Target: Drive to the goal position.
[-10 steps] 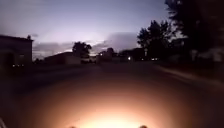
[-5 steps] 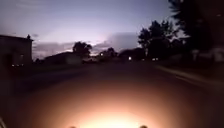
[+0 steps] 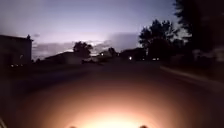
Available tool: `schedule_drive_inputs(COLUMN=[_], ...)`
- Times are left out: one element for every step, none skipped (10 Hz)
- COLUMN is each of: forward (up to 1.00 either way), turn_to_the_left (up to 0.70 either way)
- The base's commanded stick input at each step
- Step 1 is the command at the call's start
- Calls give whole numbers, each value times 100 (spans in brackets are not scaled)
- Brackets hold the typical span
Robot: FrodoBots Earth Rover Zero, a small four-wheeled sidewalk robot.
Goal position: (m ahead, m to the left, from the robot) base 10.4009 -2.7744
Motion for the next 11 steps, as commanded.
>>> schedule_drive_inputs(forward=[70,70,70,70,70,70,70,70,70,70,70], turn_to_the_left=[0,0,0,0,0,0,-20,-35,-35,-35,-35])
